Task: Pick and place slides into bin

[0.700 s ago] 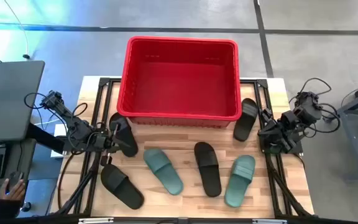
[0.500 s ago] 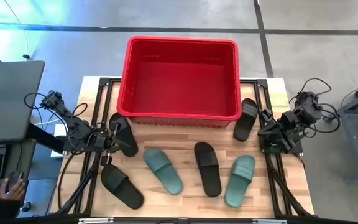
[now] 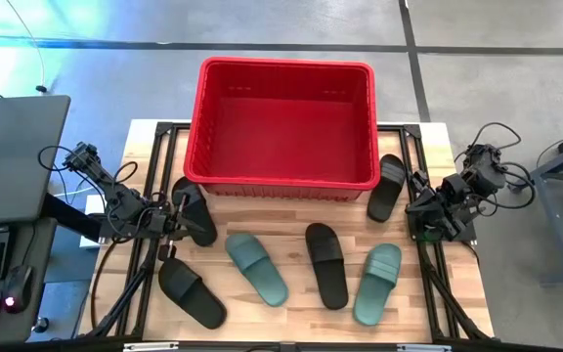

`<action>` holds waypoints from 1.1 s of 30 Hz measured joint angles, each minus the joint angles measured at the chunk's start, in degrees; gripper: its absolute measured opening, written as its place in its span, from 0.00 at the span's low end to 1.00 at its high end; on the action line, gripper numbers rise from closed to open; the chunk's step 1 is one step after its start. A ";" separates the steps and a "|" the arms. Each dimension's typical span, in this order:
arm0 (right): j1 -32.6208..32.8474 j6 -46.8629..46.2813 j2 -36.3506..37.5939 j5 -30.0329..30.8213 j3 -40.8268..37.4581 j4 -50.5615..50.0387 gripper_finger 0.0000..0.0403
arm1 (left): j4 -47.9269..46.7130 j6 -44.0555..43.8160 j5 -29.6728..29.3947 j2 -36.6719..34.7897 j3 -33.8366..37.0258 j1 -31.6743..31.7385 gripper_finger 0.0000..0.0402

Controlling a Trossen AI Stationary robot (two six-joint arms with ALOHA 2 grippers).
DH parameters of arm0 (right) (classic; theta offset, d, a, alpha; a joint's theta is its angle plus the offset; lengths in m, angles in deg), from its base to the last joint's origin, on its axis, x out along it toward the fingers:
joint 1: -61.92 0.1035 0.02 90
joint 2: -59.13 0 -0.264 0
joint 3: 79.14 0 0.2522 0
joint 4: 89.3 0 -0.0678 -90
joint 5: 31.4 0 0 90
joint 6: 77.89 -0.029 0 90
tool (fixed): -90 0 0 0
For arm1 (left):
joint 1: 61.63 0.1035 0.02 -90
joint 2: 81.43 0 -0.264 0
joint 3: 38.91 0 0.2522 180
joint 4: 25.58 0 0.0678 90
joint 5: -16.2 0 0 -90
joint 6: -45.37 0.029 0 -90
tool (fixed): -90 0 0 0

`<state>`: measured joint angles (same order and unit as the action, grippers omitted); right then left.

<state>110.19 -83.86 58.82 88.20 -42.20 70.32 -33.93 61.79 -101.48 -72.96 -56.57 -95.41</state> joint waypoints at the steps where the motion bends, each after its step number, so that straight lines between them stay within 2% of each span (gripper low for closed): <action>1: 0.00 0.00 0.00 0.02 0.00 0.00 0.00 | 0.00 0.00 0.00 0.00 0.00 0.02 0.03; 26: -0.01 0.00 0.00 0.01 -0.01 0.00 0.00 | 1.37 -0.72 0.00 0.02 0.02 0.00 0.03; 30: 0.00 0.00 0.00 0.02 0.00 0.00 0.00 | 7.65 1.93 0.51 0.04 -1.04 0.02 0.03; 33: -0.01 0.00 0.00 0.02 -0.01 0.00 0.00 | 10.74 10.39 0.66 0.45 -4.44 0.00 0.03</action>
<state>110.19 -83.86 58.82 88.22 -42.21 70.32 -23.19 72.18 -100.82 -72.51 -61.01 -95.41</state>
